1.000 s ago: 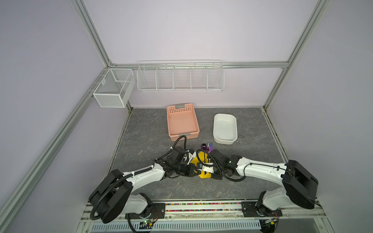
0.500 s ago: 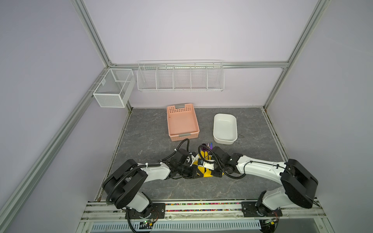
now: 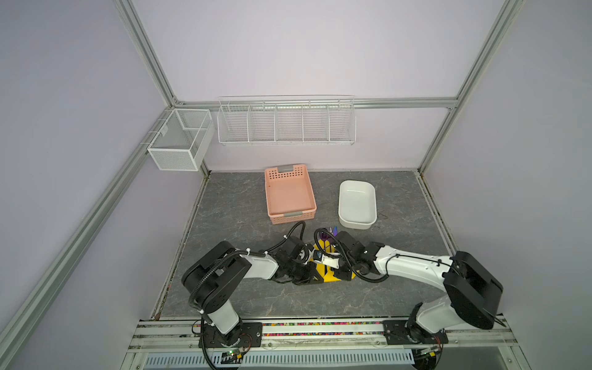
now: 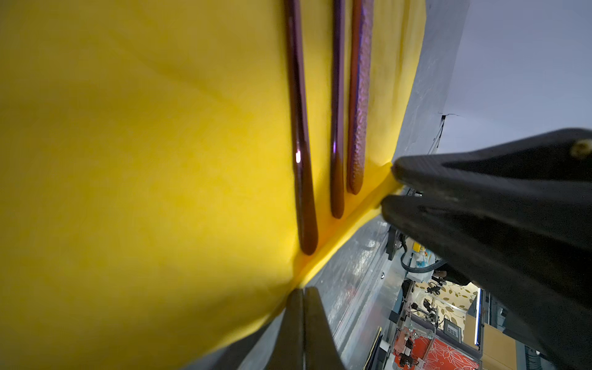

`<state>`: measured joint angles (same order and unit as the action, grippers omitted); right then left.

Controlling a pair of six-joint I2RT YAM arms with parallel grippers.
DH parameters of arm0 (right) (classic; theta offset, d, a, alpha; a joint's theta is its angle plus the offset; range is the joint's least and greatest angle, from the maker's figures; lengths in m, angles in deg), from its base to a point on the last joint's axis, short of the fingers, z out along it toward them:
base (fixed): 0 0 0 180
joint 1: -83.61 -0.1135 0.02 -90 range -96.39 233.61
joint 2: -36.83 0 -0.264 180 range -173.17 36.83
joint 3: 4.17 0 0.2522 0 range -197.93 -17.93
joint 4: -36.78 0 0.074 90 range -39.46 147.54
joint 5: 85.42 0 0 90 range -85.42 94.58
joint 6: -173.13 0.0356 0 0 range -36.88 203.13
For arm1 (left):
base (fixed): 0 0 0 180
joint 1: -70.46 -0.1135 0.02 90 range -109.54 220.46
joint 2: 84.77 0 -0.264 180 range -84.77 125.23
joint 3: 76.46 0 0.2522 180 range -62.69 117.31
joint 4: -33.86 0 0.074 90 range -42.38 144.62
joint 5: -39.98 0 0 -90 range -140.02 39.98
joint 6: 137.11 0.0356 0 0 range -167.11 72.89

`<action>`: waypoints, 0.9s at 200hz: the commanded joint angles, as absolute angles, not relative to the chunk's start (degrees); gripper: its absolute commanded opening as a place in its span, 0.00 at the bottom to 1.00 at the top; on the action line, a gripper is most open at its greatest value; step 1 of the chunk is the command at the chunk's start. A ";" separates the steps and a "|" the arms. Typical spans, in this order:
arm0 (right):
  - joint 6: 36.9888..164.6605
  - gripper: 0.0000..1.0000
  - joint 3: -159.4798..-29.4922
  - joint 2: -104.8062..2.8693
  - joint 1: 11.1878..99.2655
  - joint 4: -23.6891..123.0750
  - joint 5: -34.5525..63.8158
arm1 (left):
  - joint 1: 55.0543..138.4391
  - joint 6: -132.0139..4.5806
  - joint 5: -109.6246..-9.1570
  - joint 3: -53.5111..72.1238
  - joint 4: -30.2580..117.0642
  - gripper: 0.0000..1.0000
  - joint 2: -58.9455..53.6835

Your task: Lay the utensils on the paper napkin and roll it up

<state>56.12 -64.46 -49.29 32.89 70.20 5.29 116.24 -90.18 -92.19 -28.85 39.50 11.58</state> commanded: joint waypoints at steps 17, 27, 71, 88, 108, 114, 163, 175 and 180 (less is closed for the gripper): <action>60.96 0.41 -66.72 -47.31 33.49 72.59 4.83 | 116.37 -90.18 -90.30 -26.85 43.23 0.02 13.05; 65.03 0.44 -67.68 -46.06 34.04 74.02 3.91 | 116.30 -90.18 -90.30 -26.75 43.45 0.01 13.22; 94.50 0.44 -67.94 -40.58 38.60 83.18 6.40 | 115.98 -90.25 -89.79 -26.83 44.16 0.00 13.22; 103.75 0.33 -65.93 -38.43 39.98 83.96 12.58 | 115.98 -90.18 -89.72 -26.83 44.25 0.00 13.31; 113.48 0.24 -59.94 -35.04 40.90 78.24 19.27 | 115.92 -90.35 -89.77 -26.75 44.28 0.00 13.57; 116.06 0.23 -58.17 -34.59 41.56 75.32 22.52 | 115.90 -90.40 -89.66 -26.75 44.28 0.00 13.58; 125.54 0.19 -51.44 -37.16 42.32 59.57 31.29 | 115.89 -90.44 -89.52 -26.49 44.61 0.00 13.93; 124.95 0.18 -51.42 -38.30 42.48 60.09 31.08 | 115.84 -90.46 -89.57 -26.48 44.63 0.00 13.93; 124.67 0.17 -51.42 -38.72 42.53 60.33 30.88 | 115.89 -90.39 -89.55 -26.48 44.59 0.00 13.93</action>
<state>120.62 -51.78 -37.05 42.03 65.22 27.26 116.15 -90.16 -92.06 -27.21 42.30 12.35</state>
